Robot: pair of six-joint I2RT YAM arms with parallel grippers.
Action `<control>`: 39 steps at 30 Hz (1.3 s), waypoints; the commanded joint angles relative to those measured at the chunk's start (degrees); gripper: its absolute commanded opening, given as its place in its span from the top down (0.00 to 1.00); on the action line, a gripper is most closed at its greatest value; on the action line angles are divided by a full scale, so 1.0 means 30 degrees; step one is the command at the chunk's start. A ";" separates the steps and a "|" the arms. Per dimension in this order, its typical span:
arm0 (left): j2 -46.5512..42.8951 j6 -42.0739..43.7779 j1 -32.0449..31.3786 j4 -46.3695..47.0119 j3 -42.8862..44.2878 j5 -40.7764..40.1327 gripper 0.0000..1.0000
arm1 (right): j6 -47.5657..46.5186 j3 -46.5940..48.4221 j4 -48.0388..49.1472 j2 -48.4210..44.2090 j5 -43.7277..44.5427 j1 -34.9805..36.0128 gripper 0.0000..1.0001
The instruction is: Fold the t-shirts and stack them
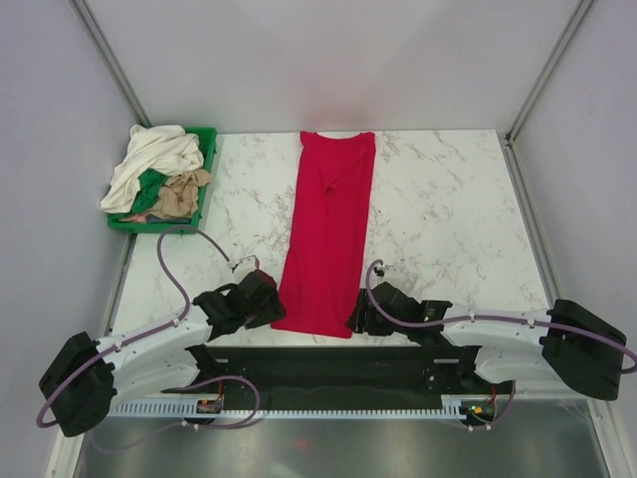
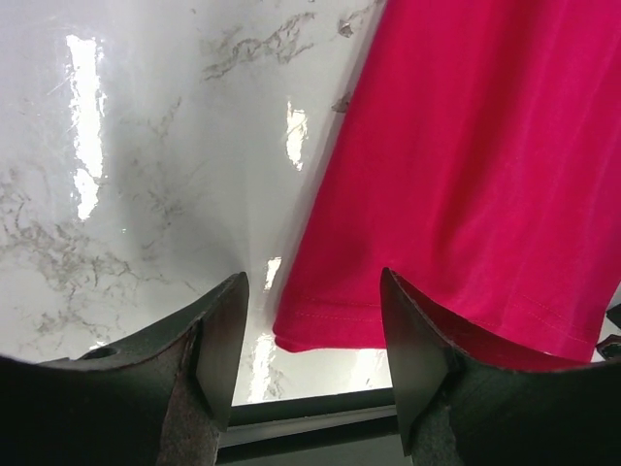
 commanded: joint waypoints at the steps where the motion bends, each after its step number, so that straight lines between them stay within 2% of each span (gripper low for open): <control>1: 0.0341 -0.0855 -0.0210 0.0842 -0.0389 0.0498 0.38 | 0.0894 -0.0657 0.0538 0.0269 0.0166 0.0215 0.42; 6: 0.1630 -0.1205 -0.0445 0.1077 -0.0212 0.0820 0.41 | 0.0953 -0.0951 0.1937 0.1000 -0.0536 0.0419 0.57; 11: 0.1574 -0.1528 -0.0943 0.1342 -0.0387 0.0996 0.48 | 0.0836 -0.1215 0.2618 0.1791 -0.0976 0.0420 0.64; 12: 0.1573 -0.1615 -0.1089 0.1370 -0.0417 0.0967 0.51 | 0.0749 -0.1215 0.2822 0.1851 -0.1035 0.0391 0.69; 14: 0.1573 -0.1674 -0.1207 0.1399 -0.0446 0.0938 0.73 | 0.0689 -0.1244 0.2912 0.1939 -0.1094 0.0420 0.75; 15: 0.1573 -0.1790 -0.1352 0.1371 -0.0447 0.0909 0.86 | 0.0689 -0.1273 0.2796 0.1881 -0.1094 0.0391 0.85; 16: 0.1631 -0.1850 -0.1441 0.1371 -0.0418 0.0938 0.98 | 0.0660 -0.1390 0.2708 0.1562 -0.1007 0.0420 0.88; 18: 0.1661 -0.2112 -0.1994 0.1342 -0.0301 0.0938 0.98 | 0.0660 -0.1508 0.1833 0.1151 -0.0599 0.0391 1.00; 24: 0.1924 -0.3838 -0.4657 0.1283 0.0430 0.0762 0.98 | 0.0396 -0.1098 -0.3784 -0.2157 0.1364 0.0391 1.00; 28: 0.2012 -0.4370 -0.5747 0.0350 0.1484 0.0236 0.98 | 0.0396 -0.0485 -0.6401 -0.4880 0.2507 0.0391 1.00; 31: 0.2480 -0.3698 -0.5778 -0.0878 0.2947 -0.0785 0.98 | -0.0099 0.0393 -0.6698 -0.5268 0.3649 0.0274 1.00; 35: 0.3534 -0.2643 -0.5632 -0.3277 0.5787 -0.2983 0.98 | -0.1944 0.2677 -0.6259 -0.3689 0.3506 -0.1217 1.00; 39: 0.4326 -0.0657 -0.3969 -0.3932 0.8515 -0.3691 0.98 | -0.4170 0.4640 -0.5352 -0.2224 0.3302 -0.3527 1.00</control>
